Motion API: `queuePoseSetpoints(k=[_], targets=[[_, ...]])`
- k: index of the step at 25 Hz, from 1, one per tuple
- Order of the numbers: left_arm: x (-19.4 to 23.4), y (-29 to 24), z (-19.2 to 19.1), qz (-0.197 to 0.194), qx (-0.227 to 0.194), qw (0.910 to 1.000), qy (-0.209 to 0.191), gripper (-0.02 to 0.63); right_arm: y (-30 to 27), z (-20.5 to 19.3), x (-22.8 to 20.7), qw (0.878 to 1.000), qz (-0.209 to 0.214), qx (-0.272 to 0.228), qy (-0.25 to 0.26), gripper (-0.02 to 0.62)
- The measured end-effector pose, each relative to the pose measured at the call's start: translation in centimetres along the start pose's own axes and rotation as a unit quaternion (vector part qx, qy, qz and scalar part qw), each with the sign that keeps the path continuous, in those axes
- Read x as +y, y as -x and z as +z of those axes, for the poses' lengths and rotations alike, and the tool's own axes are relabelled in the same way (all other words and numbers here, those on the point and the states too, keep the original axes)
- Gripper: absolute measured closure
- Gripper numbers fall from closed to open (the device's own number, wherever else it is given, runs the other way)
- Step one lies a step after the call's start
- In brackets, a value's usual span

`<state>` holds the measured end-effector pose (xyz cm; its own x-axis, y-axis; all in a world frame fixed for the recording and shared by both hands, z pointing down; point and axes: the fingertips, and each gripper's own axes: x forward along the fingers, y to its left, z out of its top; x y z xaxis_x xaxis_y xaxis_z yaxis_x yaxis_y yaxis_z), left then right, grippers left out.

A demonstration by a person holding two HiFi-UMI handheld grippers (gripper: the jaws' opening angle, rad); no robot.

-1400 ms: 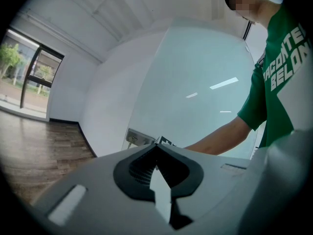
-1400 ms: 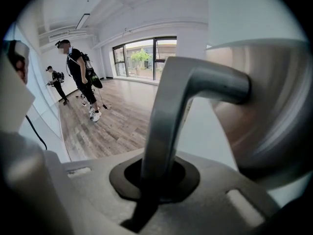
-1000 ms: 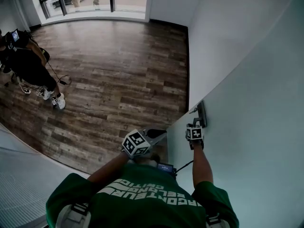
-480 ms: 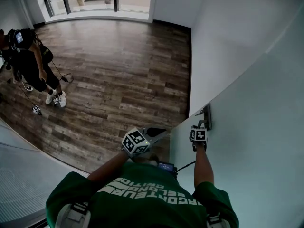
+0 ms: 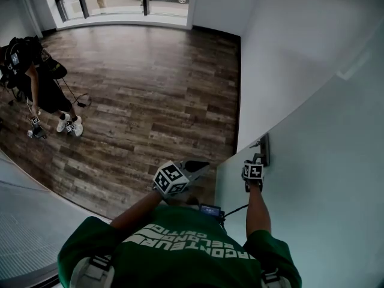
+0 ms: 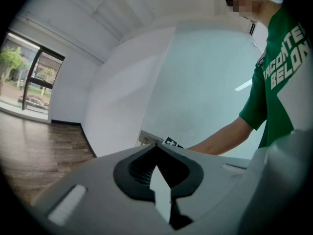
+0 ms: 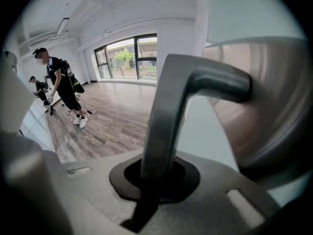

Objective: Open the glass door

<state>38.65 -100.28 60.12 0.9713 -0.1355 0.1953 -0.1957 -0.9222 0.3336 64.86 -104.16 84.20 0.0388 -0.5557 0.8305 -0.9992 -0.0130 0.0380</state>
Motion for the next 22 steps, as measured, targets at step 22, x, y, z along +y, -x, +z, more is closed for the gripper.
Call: queuePoseSetpoints(k=[22], targets=[[-0.8,-1.9,0.1,-0.014,0.009,0.9998,-0.005,0.591,1.2,-0.6,-2.7,0.998,-0.033,0.038,-0.024,0.604]])
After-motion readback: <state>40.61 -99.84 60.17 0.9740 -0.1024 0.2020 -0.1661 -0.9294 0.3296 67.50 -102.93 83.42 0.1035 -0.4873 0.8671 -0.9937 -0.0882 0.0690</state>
